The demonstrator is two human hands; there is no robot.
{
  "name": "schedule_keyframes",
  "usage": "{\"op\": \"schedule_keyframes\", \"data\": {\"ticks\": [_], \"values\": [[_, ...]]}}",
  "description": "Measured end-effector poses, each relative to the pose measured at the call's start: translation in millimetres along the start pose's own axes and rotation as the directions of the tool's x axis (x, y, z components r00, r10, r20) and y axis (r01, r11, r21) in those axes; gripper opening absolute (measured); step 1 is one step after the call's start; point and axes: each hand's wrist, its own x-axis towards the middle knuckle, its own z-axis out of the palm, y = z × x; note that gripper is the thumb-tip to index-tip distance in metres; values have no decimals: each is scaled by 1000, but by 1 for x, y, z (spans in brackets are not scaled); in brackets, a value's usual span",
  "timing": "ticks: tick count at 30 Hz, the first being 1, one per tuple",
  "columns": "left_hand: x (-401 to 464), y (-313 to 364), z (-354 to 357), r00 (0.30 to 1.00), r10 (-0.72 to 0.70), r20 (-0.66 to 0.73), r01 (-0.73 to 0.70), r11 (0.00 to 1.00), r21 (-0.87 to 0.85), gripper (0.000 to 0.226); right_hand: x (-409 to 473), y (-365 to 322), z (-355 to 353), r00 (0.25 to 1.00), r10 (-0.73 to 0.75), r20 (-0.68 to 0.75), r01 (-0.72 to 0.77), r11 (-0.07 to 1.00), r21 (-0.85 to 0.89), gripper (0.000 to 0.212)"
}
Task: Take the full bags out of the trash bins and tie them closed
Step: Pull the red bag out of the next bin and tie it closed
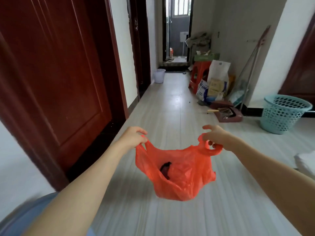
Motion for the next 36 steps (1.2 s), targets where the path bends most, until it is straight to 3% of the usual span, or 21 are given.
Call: {"op": "schedule_keyframes", "data": {"ticks": [3, 5, 7, 9, 12, 14, 16, 17, 19, 21, 22, 25, 28, 30, 32, 34, 36], "values": [[6, -11, 15, 994, -89, -57, 62, 927, -370, 23, 9, 19, -1, 999, -3, -53, 1, 999, -33, 41], [10, -20, 20, 991, -84, -100, 30, 891, -452, 26, 17, 32, -4, 984, -66, -163, 10, 946, -324, 35], [14, -33, 28, 987, -60, -150, -7, 911, -411, 30, 23, 48, -7, 979, -59, -196, -30, 906, -422, 21], [15, -48, 33, 975, -11, -222, -50, 963, -265, 29, 25, 60, -11, 980, 23, -199, -92, 934, -345, 20], [19, -62, 34, 951, 83, -297, -57, 994, 96, 26, 22, 72, -12, 970, 143, -196, -150, 989, -19, 19], [19, -62, 32, 934, 175, -312, -88, 958, 273, 23, 19, 75, -9, 978, 142, -153, -101, 963, 249, 16], [17, -56, 33, 912, 262, -315, -163, 937, 309, 18, 17, 76, -5, 990, 93, -104, -37, 895, 445, 27], [16, -53, 36, 910, 281, -304, -207, 944, 255, 18, 16, 75, -2, 995, 41, -89, 11, 855, 519, 34], [9, -52, 44, 949, 228, -218, -239, 971, -27, 28, 11, 80, 4, 990, -77, -115, 130, 810, 571, 53], [-2, -61, 50, 984, 162, -78, -178, 939, -295, 51, 5, 97, 14, 967, -183, -178, 240, 886, 396, 71], [-6, -71, 53, 990, 137, -32, -140, 932, -335, 65, 2, 111, 19, 959, -216, -182, 263, 918, 296, 79], [-16, -111, 64, 999, 36, -2, -36, 982, -184, 103, -1, 157, 40, 963, -269, -21, 270, 955, 121, 85], [-17, -148, 77, 995, -89, 54, 85, 994, 72, 123, -2, 182, 62, 949, -256, 182, 248, 966, 68, 88], [-7, -165, 86, 972, -164, 170, 139, 979, 149, 131, 6, 174, 76, 937, -274, 218, 256, 961, 109, 94], [7, -176, 98, 947, -170, 273, 145, 983, 110, 140, 29, 164, 89, 887, -432, 164, 397, 894, 206, 119], [25, -175, 111, 942, -135, 308, 134, 991, 24, 133, 52, 154, 101, 883, -460, 94, 429, 871, 240, 125], [45, -171, 125, 957, -44, 287, 73, 993, -91, 95, 72, 147, 112, 968, -246, 55, 228, 947, 225, 80]]}}
